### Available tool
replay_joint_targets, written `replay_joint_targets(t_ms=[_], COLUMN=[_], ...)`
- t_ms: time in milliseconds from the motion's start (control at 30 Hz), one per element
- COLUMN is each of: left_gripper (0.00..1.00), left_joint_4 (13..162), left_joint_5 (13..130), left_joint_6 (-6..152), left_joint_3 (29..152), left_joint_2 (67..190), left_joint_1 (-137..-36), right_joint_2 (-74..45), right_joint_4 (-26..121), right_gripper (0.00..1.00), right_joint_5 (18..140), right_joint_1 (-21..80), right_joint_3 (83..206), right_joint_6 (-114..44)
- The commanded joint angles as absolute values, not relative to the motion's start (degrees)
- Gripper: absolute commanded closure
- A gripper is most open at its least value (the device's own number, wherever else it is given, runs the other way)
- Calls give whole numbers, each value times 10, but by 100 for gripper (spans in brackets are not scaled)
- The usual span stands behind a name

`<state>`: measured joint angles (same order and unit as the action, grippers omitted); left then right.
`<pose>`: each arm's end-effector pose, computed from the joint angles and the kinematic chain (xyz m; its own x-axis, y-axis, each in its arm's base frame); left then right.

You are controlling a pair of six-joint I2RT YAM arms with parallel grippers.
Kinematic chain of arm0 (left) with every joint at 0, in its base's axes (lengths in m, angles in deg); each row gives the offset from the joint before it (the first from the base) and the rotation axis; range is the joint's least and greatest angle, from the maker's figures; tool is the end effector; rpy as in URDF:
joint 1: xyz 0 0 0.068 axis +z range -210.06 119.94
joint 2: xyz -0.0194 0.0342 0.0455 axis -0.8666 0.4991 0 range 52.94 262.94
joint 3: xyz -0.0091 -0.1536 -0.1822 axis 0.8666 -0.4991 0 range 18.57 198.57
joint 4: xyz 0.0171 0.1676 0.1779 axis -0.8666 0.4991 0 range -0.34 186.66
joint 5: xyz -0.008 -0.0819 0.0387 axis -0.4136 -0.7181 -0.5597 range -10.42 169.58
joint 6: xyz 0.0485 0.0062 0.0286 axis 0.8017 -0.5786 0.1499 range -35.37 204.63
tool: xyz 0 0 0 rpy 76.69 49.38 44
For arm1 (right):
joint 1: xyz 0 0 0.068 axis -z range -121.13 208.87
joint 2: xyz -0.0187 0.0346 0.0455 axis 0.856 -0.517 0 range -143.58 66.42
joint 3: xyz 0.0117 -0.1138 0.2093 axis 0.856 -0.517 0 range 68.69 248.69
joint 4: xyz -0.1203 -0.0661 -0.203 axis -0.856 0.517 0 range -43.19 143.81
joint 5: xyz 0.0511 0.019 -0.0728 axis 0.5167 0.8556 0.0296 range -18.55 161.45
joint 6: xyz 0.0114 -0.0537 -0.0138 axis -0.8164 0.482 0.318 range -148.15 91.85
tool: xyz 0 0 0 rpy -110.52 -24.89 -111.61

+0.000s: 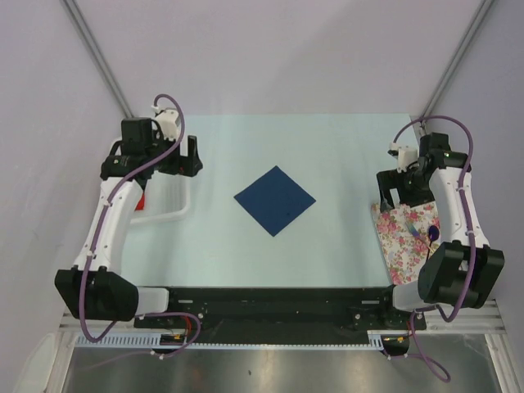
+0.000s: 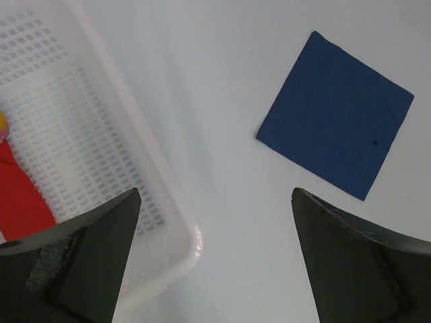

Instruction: Place the utensils on the paper napkin and roll it up

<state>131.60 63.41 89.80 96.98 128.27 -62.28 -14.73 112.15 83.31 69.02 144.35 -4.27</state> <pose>0.2725 -0.0216 0.3362 -0.6014 0.1099 -0.7913 0.3093 0.9453 -0.1038 0.2514 -0.0368 0.2706 -0.8932 -0.2425 -0.3787 -0.2793 0.9592 0.0447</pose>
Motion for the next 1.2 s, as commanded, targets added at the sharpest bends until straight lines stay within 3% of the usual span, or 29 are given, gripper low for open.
replay_joint_targets(t_ms=[0, 533, 600, 733, 800, 967, 1167], left_gripper=[0, 0, 0, 1, 0, 0, 0], left_joint_4=[1275, 1173, 1175, 1171, 1167, 1155, 1145], left_joint_5=[643, 565, 538, 500, 477, 447, 462], left_joint_6=[910, 936, 948, 954, 955, 950, 937], left_joint_3=[948, 932, 932, 935, 937, 941, 943], left_joint_2=[1242, 1230, 1232, 1238, 1241, 1249, 1258], left_joint_1=[-638, -652, -652, -653, -653, -654, -661], right_joint_2=[-137, -188, -196, -204, -215, -228, -253], right_joint_4=[1147, 1113, 1087, 1055, 1048, 1013, 991], right_gripper=[0, 0, 13, 18, 30, 46, 52], right_joint_5=[794, 725, 700, 697, 700, 701, 707], right_joint_1=[707, 853, 859, 873, 873, 873, 872], right_joint_3=[1461, 1379, 1359, 1330, 1325, 1302, 1292], right_joint_6=[43, 310, 335, 357, 358, 358, 349])
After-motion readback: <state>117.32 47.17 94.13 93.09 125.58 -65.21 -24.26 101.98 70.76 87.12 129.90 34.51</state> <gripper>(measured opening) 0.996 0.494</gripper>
